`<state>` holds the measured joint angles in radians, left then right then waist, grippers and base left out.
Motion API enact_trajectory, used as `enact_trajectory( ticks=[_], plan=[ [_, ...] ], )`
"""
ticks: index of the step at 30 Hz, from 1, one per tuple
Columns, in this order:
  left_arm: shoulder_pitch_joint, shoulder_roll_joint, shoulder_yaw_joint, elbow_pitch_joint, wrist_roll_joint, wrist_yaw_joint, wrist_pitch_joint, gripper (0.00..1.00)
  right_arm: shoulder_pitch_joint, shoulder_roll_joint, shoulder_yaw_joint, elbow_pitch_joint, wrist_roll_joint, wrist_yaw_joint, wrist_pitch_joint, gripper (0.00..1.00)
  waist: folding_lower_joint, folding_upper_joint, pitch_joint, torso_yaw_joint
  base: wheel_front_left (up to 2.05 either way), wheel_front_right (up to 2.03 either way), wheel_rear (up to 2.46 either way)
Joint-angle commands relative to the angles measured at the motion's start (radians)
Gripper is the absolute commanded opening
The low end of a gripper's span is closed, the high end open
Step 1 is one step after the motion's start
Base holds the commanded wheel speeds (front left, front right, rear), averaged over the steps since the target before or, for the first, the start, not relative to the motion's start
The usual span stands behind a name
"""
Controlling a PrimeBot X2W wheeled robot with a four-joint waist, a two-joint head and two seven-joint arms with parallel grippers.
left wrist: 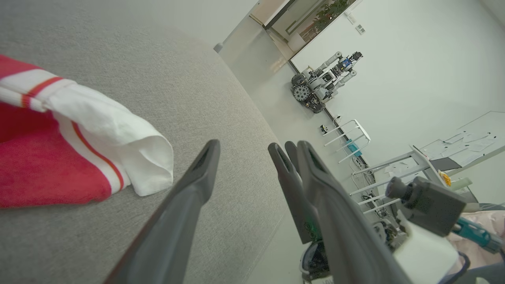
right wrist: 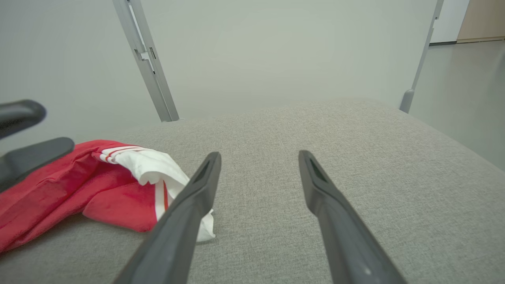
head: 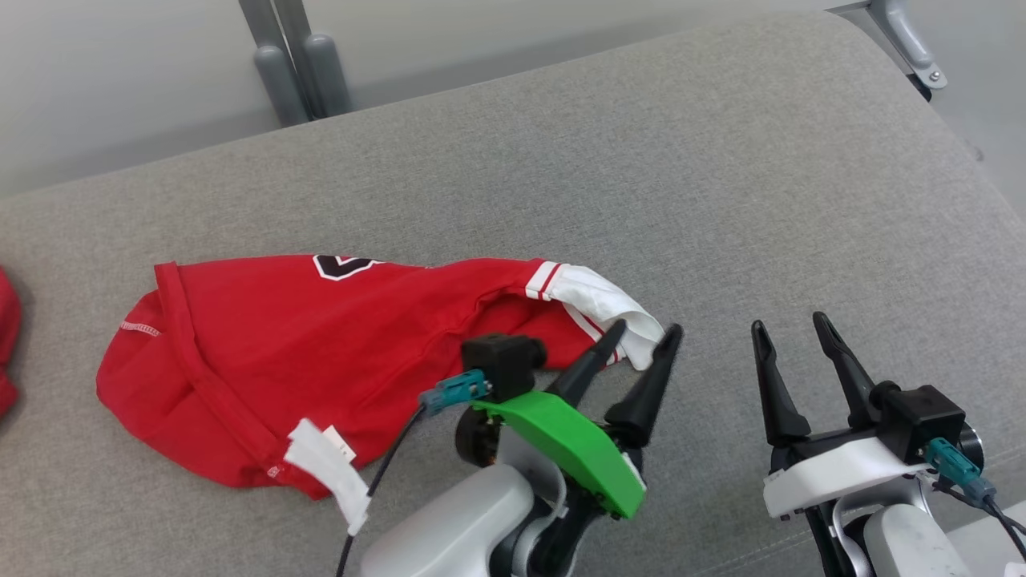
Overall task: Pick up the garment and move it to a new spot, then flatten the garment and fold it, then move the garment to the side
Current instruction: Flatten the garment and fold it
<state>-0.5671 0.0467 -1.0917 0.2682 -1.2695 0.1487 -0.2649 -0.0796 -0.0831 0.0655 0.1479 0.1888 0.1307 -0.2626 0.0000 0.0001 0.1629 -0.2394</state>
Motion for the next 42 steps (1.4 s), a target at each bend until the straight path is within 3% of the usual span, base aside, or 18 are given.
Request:
enact_trajectory(
  ticks=[1,7,12,16,20,29,36,42],
  plan=[
    [0.035,0.009,0.056,0.018,0.095,-0.003,0.001,1.00,0.016,-0.008,-0.007,-0.008,-0.007,0.000,-0.003,1.00,0.0000,-0.0001,-0.015,0.021,0.00,0.00,0.00],
    [0.226,0.041,0.367,-0.030,0.444,-0.019,0.001,1.00,0.057,-0.026,-0.030,-0.020,-0.021,0.000,-0.003,1.00,0.0000,-0.0001,-0.058,0.063,0.00,0.00,0.00],
    [0.439,0.020,0.628,-0.118,0.619,-0.025,0.001,1.00,0.104,-0.037,-0.058,-0.026,-0.032,0.000,-0.003,1.00,0.0000,-0.0001,-0.109,0.102,0.00,0.00,0.00],
    [0.564,0.009,0.777,-0.173,0.760,-0.027,0.001,1.00,0.133,-0.041,-0.071,-0.031,-0.044,0.000,-0.003,1.00,0.0000,-0.0001,-0.133,0.135,0.00,0.00,0.00],
    [0.648,0.004,0.858,-0.180,0.866,-0.030,0.000,1.00,0.146,-0.043,-0.079,-0.029,-0.051,0.000,-0.003,1.00,0.0000,-0.0001,-0.144,0.158,0.00,0.00,0.00],
    [0.658,0.004,0.868,-0.144,0.881,-0.027,0.001,1.00,0.148,-0.036,-0.068,-0.024,-0.054,0.000,-0.003,1.00,0.0000,-0.0001,-0.147,0.180,0.00,0.00,0.00],
    [0.568,0.005,0.712,0.033,0.917,-0.042,0.001,1.00,0.121,-0.037,-0.045,-0.030,-0.050,0.000,-0.003,1.00,0.0000,-0.0001,-0.119,0.162,0.00,0.00,0.00],
    [0.411,0.006,0.637,0.250,0.853,0.064,0.001,1.00,0.098,-0.035,-0.025,-0.029,-0.041,0.000,-0.003,1.00,0.0000,-0.0001,-0.080,0.128,0.00,0.00,0.00]
  ],
)
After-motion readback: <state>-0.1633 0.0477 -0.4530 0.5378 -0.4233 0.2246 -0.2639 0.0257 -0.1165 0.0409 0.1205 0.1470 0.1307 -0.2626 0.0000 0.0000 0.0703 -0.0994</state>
